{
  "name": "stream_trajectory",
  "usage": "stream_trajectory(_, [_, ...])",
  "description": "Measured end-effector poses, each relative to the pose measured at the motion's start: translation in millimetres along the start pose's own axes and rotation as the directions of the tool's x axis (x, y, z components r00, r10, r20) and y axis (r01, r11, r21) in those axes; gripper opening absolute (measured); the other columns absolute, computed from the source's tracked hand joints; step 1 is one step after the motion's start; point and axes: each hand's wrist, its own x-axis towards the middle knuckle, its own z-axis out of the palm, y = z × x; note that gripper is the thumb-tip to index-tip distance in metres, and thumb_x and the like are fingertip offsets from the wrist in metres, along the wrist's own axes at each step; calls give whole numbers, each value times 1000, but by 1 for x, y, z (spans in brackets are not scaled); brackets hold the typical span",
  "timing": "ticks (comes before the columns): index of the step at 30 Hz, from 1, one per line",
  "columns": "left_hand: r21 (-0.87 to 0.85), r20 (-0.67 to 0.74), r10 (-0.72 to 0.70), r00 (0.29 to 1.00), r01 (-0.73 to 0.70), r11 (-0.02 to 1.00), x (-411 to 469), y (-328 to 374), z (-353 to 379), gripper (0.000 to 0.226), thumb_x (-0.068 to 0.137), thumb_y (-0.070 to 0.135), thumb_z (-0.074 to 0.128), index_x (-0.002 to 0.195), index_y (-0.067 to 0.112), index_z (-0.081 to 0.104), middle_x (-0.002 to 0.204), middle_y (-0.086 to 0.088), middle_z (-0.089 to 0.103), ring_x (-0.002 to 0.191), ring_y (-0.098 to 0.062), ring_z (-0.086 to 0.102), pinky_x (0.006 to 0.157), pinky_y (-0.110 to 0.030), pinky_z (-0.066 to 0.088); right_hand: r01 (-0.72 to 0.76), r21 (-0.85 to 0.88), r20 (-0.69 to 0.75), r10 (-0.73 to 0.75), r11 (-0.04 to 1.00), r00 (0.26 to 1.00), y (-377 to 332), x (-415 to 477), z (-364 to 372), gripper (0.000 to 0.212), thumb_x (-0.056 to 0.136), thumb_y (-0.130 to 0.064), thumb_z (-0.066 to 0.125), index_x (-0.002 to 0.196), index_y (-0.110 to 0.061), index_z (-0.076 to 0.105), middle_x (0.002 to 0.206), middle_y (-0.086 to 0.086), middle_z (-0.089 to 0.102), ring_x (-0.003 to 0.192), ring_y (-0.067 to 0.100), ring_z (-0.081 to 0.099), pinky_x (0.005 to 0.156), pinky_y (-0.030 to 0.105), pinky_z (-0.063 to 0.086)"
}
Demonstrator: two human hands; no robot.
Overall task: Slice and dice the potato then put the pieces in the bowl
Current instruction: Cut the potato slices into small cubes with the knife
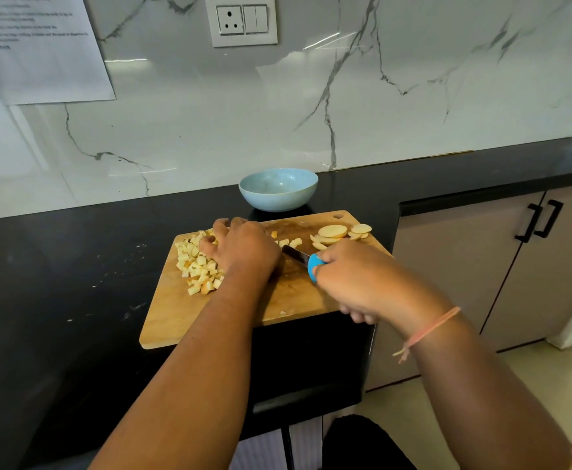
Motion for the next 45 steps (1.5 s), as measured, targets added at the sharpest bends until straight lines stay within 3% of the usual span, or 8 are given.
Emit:
stream_trajectory(4, [-63,-18,72,997,-73,995,-1,1,-2,30,86,17,58,112,31,64,136,3,48,133,-23,24,105,-48,19,63,103,-145,-48,993,988,19,4,-9,30,96,-23,40,122,-24,54,62,4,54,36,10,44,35,16,33])
stream_trajectory(9, [-155,-42,295,955,-298,942,-5,8,3,24,93,23,51,111,31,65,130,10,56,130,-20,30,106,-44,20,54,185,-227,-11,981,974,34,18,-10,40,100,-27,38,139,-25,43,64,4,55,38,9,45,35,17,33])
stream_trajectory(13, [-34,68,454,888,-453,891,-10,14,7,26,97,35,48,117,36,64,127,13,58,130,-19,33,105,-46,18,55,239,-254,7,970,967,40,24,-2,42,100,-31,39,142,-29,40,70,2,55,41,9,46,35,17,33])
stream_trajectory(17, [123,5,294,956,-293,948,-6,12,6,22,97,32,47,102,25,67,109,4,63,124,-20,39,106,-46,18,81,275,-285,1,958,959,42,29,4,43,100,-33,39,143,-32,37,72,0,54,43,9,46,36,17,33])
stream_trajectory(21, [95,-51,212,976,-206,974,-3,5,2,24,95,34,51,106,21,68,118,2,58,125,-23,38,106,-47,20,106,301,-321,-3,948,947,44,31,4,44,100,-34,39,144,-33,36,72,-3,53,45,9,46,37,18,34])
stream_trajectory(29, [44,48,613,788,-615,787,-14,26,13,27,96,38,50,122,40,59,142,14,44,133,-17,25,101,-42,20,134,294,-376,-15,946,927,47,28,-1,43,101,-35,39,144,-31,38,79,-6,51,49,8,48,35,14,34])
stream_trajectory(39, [47,58,526,849,-528,848,-7,17,4,25,95,41,51,111,27,64,146,6,40,136,-21,19,105,-44,18,171,285,-381,-52,943,923,43,26,4,42,100,-34,39,141,-31,41,73,-7,51,54,9,48,46,23,36])
stream_trajectory(45, [77,-6,356,935,-354,932,-4,10,-2,24,97,40,48,110,22,60,118,1,59,123,-22,39,98,-41,25,159,197,-314,-91,968,945,38,22,7,44,100,-34,38,144,-29,38,73,-11,45,59,6,43,51,21,36])
